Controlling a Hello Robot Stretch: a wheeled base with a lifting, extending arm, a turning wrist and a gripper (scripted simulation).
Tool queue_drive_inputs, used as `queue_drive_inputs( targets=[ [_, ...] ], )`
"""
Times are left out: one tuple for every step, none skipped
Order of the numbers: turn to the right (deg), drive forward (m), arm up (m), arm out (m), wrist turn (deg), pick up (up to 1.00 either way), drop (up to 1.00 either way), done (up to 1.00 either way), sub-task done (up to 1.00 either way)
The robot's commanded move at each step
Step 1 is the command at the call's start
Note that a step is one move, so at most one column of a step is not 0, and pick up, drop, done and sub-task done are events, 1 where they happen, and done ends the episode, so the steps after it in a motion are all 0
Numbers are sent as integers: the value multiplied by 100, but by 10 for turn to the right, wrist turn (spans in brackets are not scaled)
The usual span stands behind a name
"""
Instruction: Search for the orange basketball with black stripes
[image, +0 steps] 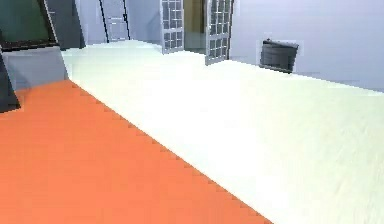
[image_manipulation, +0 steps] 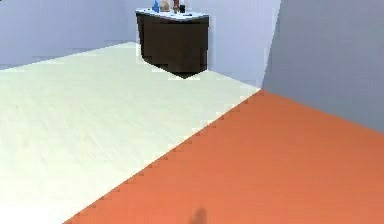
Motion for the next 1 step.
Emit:
queue_drive_inputs(
  targets=[
    [0,100,0,0,0,0,0,0,0]
  ],
)
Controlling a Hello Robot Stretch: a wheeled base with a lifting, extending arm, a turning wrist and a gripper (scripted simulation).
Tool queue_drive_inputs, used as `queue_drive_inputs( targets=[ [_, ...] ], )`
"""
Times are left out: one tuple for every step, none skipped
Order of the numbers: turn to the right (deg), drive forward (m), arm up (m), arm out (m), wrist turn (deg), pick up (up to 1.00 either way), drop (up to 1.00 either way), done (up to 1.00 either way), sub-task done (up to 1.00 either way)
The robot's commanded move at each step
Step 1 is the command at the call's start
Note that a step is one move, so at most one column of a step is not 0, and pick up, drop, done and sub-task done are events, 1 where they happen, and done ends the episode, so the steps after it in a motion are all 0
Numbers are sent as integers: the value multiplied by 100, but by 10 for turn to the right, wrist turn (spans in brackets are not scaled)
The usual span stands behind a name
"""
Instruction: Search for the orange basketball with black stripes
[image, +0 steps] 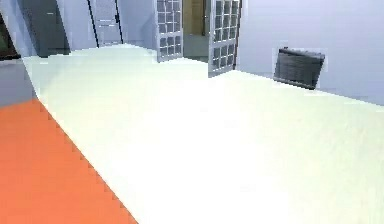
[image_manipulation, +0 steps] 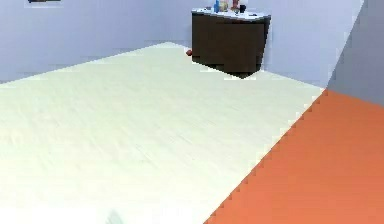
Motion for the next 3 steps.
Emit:
queue_drive_inputs(
  targets=[
    [-30,0,0,0,0,0,0,0,0],
    [0,100,0,0,0,0,0,0,0],
    [0,100,0,0,0,0,0,0,0]
  ],
)
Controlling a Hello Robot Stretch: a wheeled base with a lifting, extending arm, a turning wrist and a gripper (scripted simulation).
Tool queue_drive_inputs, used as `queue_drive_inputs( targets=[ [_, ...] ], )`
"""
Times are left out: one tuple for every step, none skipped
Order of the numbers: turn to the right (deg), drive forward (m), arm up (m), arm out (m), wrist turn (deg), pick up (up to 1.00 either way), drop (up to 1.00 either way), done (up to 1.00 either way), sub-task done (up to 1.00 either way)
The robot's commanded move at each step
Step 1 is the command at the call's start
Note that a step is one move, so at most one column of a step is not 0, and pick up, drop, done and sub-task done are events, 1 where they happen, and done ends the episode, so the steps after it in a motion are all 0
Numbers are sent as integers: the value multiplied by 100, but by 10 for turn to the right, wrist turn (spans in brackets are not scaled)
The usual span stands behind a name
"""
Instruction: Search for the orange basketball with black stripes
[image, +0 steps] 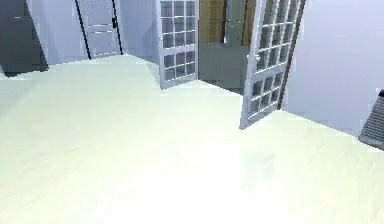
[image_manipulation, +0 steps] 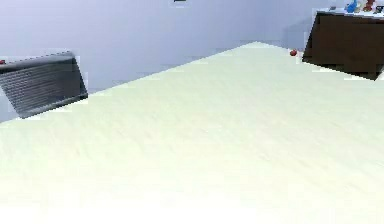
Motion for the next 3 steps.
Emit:
queue_drive_inputs(
  targets=[
    [0,100,0,0,0,0,0,0,0],
    [0,100,0,0,0,0,0,0,0],
    [0,60,0,0,0,0,0,0,0]
  ],
)
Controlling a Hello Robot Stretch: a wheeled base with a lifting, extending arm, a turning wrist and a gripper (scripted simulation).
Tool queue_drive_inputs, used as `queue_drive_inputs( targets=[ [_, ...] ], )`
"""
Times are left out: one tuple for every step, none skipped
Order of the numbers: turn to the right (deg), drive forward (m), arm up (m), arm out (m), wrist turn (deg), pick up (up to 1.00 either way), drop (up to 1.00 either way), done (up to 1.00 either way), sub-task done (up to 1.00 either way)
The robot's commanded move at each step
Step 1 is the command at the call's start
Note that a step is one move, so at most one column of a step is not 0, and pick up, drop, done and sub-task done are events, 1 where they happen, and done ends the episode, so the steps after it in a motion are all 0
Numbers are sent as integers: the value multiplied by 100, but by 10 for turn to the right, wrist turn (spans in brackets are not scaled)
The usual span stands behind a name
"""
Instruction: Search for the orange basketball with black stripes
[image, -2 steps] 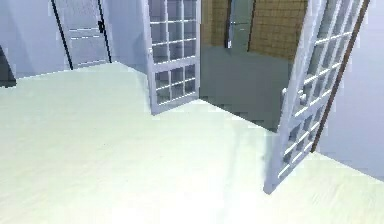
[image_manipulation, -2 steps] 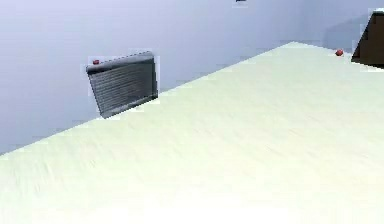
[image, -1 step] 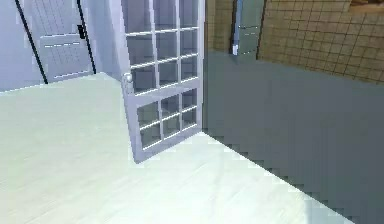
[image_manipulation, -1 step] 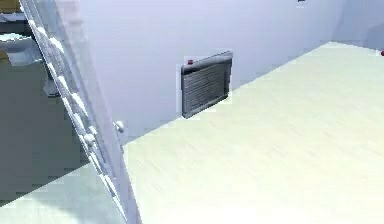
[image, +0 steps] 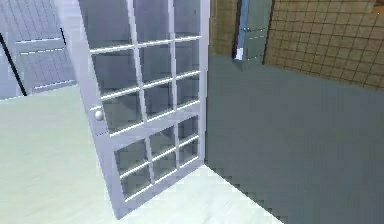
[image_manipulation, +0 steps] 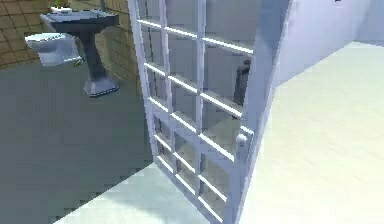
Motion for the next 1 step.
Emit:
queue_drive_inputs(
  targets=[
    [360,0,0,0,0,0,0,0,0]
  ],
)
